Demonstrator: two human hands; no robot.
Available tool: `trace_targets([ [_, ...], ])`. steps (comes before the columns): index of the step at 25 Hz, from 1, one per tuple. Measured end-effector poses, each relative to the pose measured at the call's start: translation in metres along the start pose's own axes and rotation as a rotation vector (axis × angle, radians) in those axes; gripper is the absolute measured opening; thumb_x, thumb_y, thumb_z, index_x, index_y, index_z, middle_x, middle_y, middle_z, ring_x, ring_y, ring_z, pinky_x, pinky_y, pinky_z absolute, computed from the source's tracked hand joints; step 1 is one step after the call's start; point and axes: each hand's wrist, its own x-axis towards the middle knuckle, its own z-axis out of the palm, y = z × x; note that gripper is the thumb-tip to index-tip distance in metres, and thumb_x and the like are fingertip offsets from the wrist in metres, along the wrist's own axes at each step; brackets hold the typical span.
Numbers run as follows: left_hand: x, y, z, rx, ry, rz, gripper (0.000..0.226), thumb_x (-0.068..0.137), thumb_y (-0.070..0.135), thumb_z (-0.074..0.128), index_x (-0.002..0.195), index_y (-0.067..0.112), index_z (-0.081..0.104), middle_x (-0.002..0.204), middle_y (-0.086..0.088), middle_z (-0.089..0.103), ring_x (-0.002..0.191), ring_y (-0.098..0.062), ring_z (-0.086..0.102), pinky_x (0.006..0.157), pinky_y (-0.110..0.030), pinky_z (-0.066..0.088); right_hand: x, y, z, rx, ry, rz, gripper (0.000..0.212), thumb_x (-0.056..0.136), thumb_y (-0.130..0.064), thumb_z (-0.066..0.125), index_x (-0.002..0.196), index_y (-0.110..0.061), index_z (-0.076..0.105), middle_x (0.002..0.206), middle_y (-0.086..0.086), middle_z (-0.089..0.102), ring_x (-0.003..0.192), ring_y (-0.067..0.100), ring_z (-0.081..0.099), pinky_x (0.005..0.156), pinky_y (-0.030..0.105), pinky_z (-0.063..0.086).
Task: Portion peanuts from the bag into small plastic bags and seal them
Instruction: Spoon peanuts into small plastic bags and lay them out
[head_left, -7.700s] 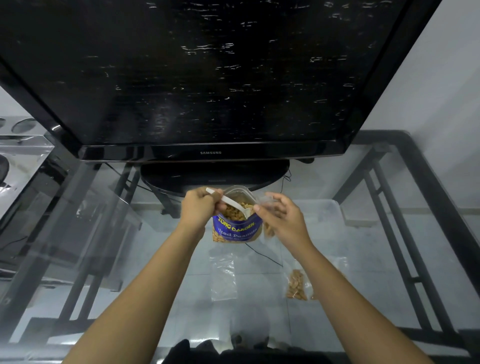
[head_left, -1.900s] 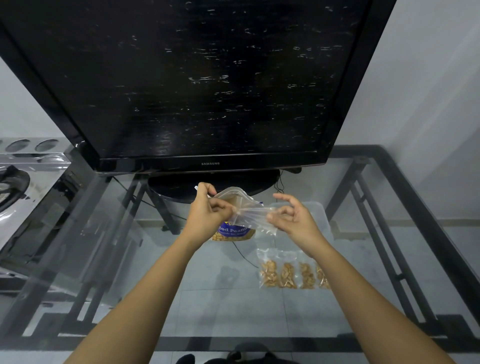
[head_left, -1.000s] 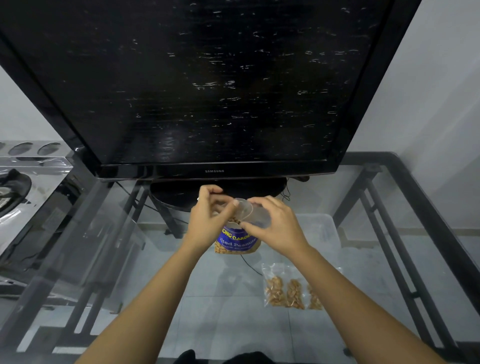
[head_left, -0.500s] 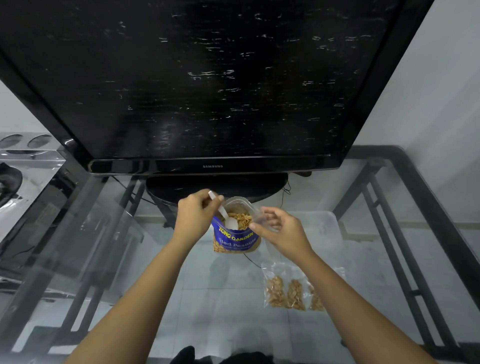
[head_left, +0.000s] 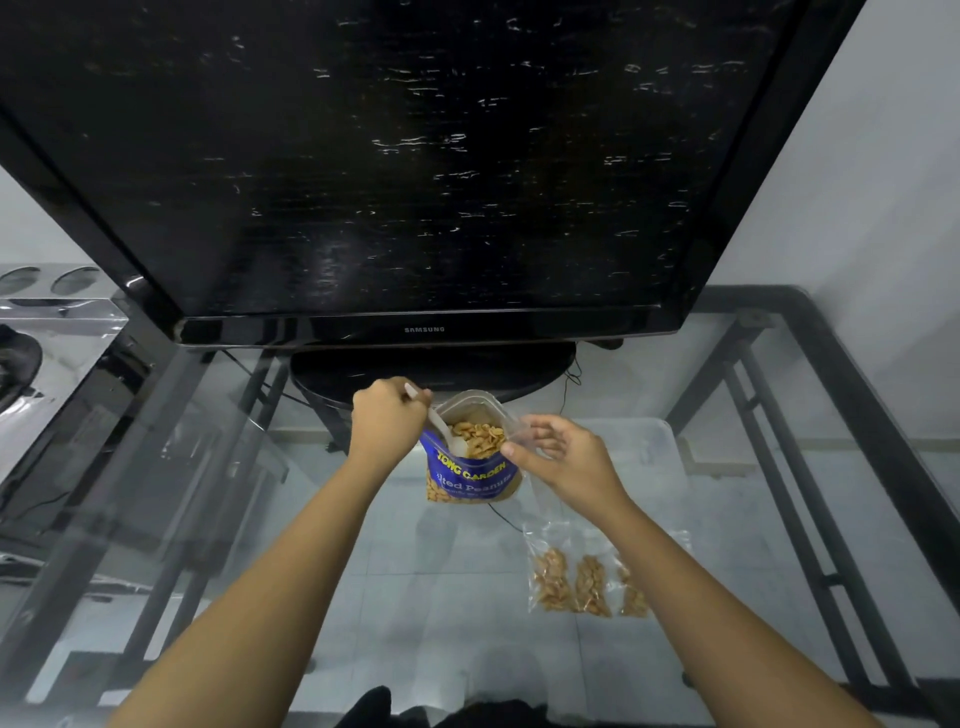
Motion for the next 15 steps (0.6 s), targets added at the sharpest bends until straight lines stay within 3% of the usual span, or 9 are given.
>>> trace_targets([
  [3,-0.004,-0.003,0.008,-0.147,-0.09,-0.081,0.022,0.087,0.019,0.06,0.07,0.007,0.066,0.068,-0.016,0.069,0.066,-0.027,0.066,0.065,-0.037,0.055,0.0,0.0,0.0,0.003,-0.007,0.002,0.05,0.068,-0.042,0.078,0.11,-0.021,0.062,0.102,-0.005,0.069,0.096,0.005,0.064,0.085,0.019,0.05],
  [7,-0.004,0.0,0.005,-0.263,-0.123,-0.219,0.02,0.088,0.018,0.061,0.069,0.011,0.063,0.062,-0.011,0.066,0.049,-0.01,0.059,0.04,-0.013,0.039,0.0,0.0,-0.002,0.009,-0.02,0.003,0.048,0.068,-0.041,0.078,0.109,-0.023,0.062,0.102,-0.004,0.07,0.097,0.007,0.064,0.087,0.021,0.051],
  [10,-0.001,0.002,0.002,-0.298,-0.112,-0.317,0.017,0.088,0.017,0.06,0.077,0.005,0.063,0.061,-0.01,0.064,0.036,-0.002,0.054,0.031,-0.009,0.034,0.001,-0.001,-0.003,0.001,-0.032,0.007,0.047,0.067,-0.043,0.078,0.108,-0.025,0.061,0.101,-0.005,0.069,0.096,0.006,0.064,0.089,0.023,0.051],
  [12,-0.001,0.004,0.006,-0.36,-0.097,-0.372,0.016,0.087,0.016,0.062,0.078,0.003,0.064,0.066,-0.012,0.067,0.04,-0.005,0.058,0.035,-0.012,0.039,0.001,-0.002,-0.004,-0.007,-0.037,0.011,0.048,0.067,-0.043,0.078,0.109,-0.024,0.061,0.101,-0.006,0.069,0.096,0.005,0.064,0.09,0.023,0.051],
  [15,-0.005,0.007,0.019,-0.407,-0.075,-0.377,0.019,0.087,0.016,0.063,0.07,0.007,0.062,0.063,-0.008,0.067,0.044,-0.009,0.062,0.059,-0.025,0.056,0.001,-0.004,-0.004,-0.005,-0.038,0.015,0.051,0.067,-0.042,0.078,0.11,-0.021,0.062,0.099,-0.006,0.07,0.095,0.004,0.064,0.09,0.023,0.05],
])
